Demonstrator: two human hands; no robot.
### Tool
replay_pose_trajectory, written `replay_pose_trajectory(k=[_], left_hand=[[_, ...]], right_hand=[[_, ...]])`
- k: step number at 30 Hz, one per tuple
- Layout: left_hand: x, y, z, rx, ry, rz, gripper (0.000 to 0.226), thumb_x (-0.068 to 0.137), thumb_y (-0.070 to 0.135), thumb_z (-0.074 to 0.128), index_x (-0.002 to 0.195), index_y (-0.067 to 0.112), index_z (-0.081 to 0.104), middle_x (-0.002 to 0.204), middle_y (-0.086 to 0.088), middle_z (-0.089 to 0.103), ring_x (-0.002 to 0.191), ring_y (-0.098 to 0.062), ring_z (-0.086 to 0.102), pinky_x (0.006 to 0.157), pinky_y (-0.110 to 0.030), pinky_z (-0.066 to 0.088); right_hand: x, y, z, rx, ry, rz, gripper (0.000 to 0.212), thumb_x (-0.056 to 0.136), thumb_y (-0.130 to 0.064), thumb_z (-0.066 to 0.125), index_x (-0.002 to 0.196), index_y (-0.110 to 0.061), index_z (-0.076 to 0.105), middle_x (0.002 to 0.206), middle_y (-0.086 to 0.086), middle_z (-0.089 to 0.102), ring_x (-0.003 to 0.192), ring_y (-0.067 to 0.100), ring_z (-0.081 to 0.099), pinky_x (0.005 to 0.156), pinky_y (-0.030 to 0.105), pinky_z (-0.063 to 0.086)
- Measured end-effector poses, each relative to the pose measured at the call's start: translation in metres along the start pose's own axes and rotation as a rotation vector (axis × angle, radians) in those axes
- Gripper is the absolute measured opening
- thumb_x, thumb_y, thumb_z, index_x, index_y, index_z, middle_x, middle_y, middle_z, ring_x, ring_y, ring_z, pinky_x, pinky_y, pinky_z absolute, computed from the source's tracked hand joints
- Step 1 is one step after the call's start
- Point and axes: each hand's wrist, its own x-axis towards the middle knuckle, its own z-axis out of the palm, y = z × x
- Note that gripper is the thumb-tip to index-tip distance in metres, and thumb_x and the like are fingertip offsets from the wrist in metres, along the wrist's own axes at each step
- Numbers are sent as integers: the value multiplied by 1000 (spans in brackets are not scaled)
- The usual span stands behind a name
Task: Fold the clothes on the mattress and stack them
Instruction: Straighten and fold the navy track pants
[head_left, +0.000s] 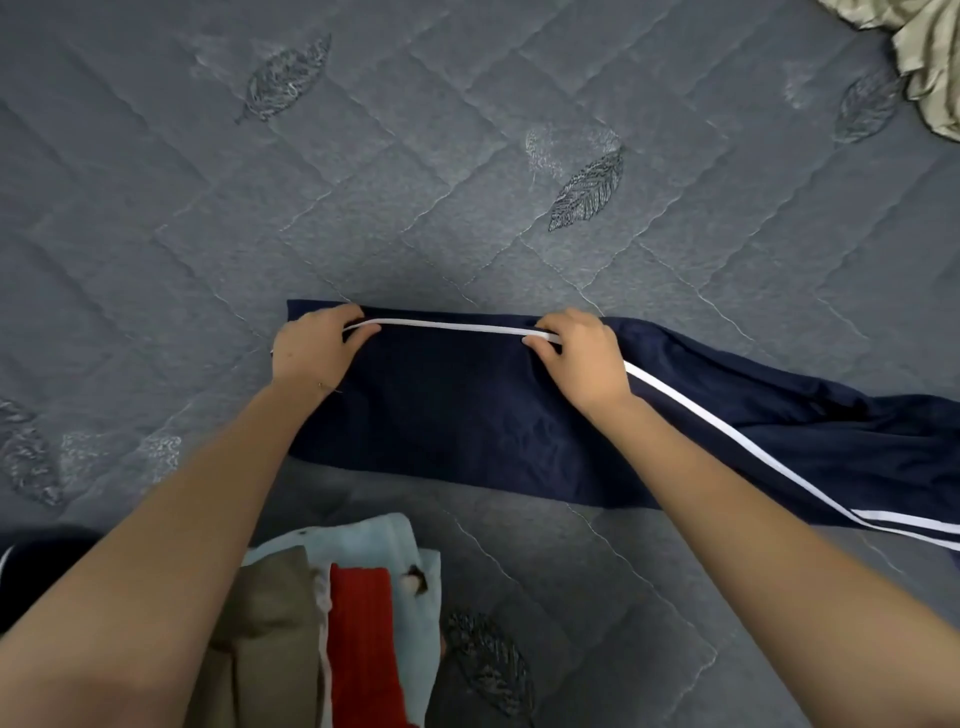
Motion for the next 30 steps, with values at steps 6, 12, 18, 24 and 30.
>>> replay_pose_trajectory(k=[6, 12, 18, 24, 30], left_hand=[[3, 4, 12, 104, 39, -8, 28, 98, 29, 54, 105, 5, 67, 97, -17, 66, 93, -37, 58, 82, -47, 41], [-12, 41, 17, 128, 90, 164, 34, 90, 12, 61, 123, 6, 58, 127, -19, 51, 117, -39, 45, 105, -49, 29], [-36, 151, 51, -61, -134, 534, 39, 98, 17, 52, 137, 13, 52, 143, -6, 47, 139, -27, 35, 118, -39, 14], [-51, 250, 88, -116, -201, 632, 38, 98, 30, 53, 134, 18, 53, 128, 0, 57, 130, -21, 39, 116, -36, 12], [-57, 300, 109, -9, -350, 644, 23, 95, 39, 55, 110, 25, 63, 103, 6, 59, 105, -16, 47, 101, -29, 23]], right_hand=[[-5, 19, 5, -63, -56, 70, 24, 95, -32, 61, 114, -18, 64, 110, 4, 64, 112, 26, 53, 95, 39, 33], [-31, 53, -17, 46, -35, 154, 27, 89, -45, 66, 101, -20, 65, 92, -6, 68, 92, 18, 62, 91, 37, 40], [-57, 82, -39, 92, -144, 116, 37, 84, -49, 71, 107, -22, 60, 82, -10, 63, 82, 14, 61, 84, 33, 43], [-88, 141, -69, -13, -225, 122, 49, 84, -46, 71, 122, -19, 55, 92, -8, 64, 91, 19, 63, 84, 33, 38], [-117, 189, -90, -26, -304, 166, 33, 88, -41, 68, 112, -22, 56, 90, -10, 65, 91, 15, 61, 82, 30, 29]])
